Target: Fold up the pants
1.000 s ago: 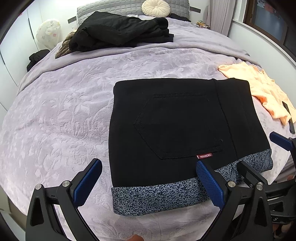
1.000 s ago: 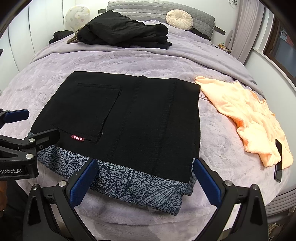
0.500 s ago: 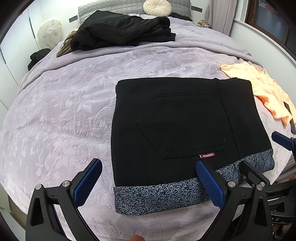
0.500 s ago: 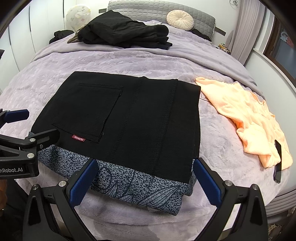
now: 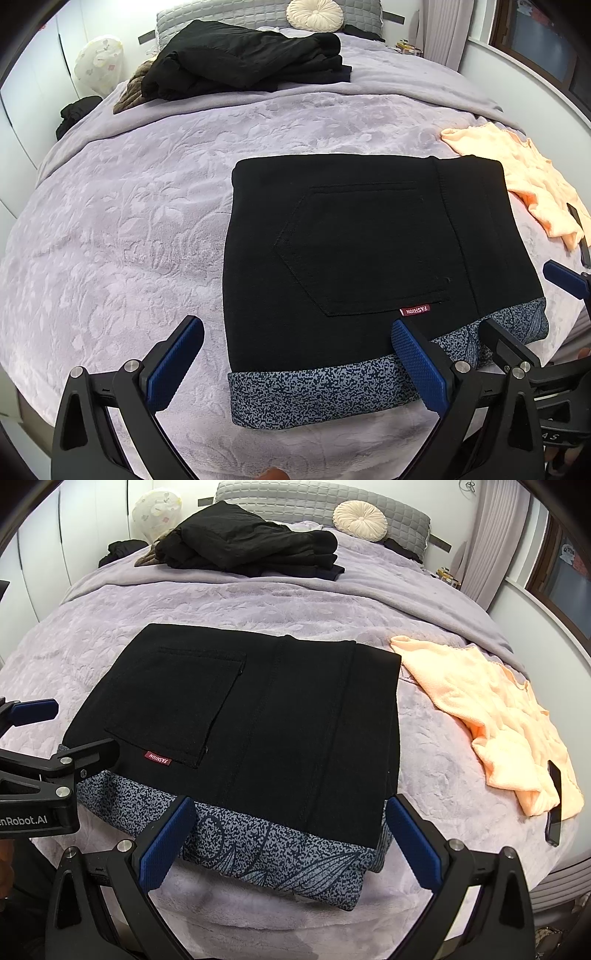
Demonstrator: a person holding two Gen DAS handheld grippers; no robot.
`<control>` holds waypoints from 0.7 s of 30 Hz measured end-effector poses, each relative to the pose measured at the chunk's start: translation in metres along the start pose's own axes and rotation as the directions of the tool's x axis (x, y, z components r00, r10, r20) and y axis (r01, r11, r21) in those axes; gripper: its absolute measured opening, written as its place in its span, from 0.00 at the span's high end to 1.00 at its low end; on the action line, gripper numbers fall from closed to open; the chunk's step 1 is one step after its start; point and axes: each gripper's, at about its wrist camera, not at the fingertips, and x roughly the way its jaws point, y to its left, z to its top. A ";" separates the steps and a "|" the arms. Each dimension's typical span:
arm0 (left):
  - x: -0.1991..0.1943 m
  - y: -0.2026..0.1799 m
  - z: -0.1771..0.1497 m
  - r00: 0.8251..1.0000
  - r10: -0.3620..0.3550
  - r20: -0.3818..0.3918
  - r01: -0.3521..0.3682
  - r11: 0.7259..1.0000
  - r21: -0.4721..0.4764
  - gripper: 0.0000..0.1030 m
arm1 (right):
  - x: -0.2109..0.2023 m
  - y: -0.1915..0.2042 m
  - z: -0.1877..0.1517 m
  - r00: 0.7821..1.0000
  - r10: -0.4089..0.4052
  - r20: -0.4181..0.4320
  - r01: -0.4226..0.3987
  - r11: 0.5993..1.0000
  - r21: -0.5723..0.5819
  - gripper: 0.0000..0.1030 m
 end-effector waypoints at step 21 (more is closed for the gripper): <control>0.001 -0.001 -0.001 1.000 0.004 -0.005 -0.004 1.000 0.004 0.01 | 0.002 -0.006 0.001 1.000 0.005 0.000 -0.005 1.000 -0.005 0.00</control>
